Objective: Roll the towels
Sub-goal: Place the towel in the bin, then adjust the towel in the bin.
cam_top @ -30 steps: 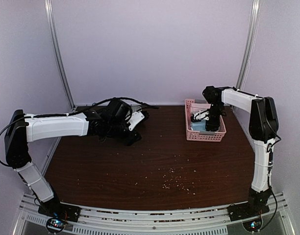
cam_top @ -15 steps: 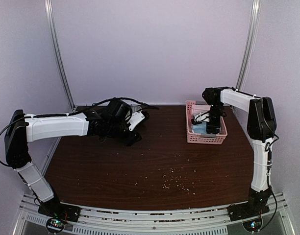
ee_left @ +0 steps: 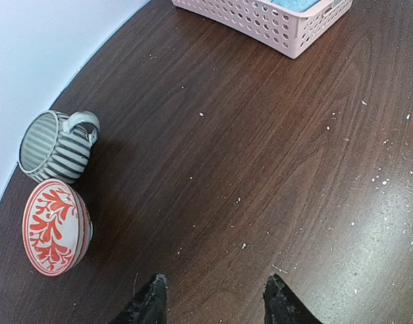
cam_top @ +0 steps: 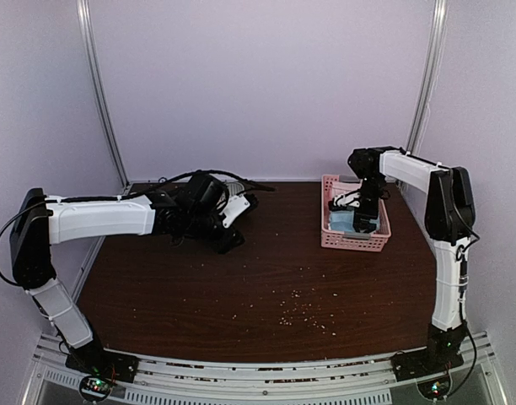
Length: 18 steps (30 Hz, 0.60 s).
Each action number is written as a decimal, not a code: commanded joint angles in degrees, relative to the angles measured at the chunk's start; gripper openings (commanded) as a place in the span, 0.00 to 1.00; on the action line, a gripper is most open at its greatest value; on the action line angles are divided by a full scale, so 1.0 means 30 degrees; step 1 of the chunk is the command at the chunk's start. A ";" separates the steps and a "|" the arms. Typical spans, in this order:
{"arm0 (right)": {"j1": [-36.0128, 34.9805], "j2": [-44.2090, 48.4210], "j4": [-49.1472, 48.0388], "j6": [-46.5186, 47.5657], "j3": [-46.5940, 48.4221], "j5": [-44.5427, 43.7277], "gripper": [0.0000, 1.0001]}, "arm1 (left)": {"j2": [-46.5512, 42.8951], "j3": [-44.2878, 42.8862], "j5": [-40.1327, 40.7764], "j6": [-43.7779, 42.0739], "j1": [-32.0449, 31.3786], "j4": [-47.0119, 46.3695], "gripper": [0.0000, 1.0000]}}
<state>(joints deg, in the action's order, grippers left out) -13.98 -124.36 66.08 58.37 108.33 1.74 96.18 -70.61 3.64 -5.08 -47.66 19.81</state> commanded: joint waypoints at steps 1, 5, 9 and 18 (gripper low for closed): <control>0.0002 0.1289 0.1654 0.0288 -0.0028 0.0785 1.00 | 0.0216 -0.0399 -0.0305 -0.0287 0.0125 -0.0169 0.50; 0.0001 0.1133 0.2709 0.0765 0.0261 0.1063 1.00 | 0.0197 -0.0399 -0.0356 -0.0293 0.0140 -0.0164 0.50; 0.0094 0.1257 0.3411 0.0794 0.1229 0.1557 1.00 | 0.0238 -0.0399 -0.0392 -0.0316 0.0140 -0.0171 0.50; 0.0151 0.1652 -0.0927 -0.1231 -0.1098 0.0356 1.00 | 0.0425 -0.0487 -0.0680 -0.0309 0.0132 -0.0043 0.50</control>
<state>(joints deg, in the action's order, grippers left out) -13.82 -121.58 68.51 56.88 109.80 5.02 96.66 -70.61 2.66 -5.10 -47.66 19.81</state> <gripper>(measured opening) 0.996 0.501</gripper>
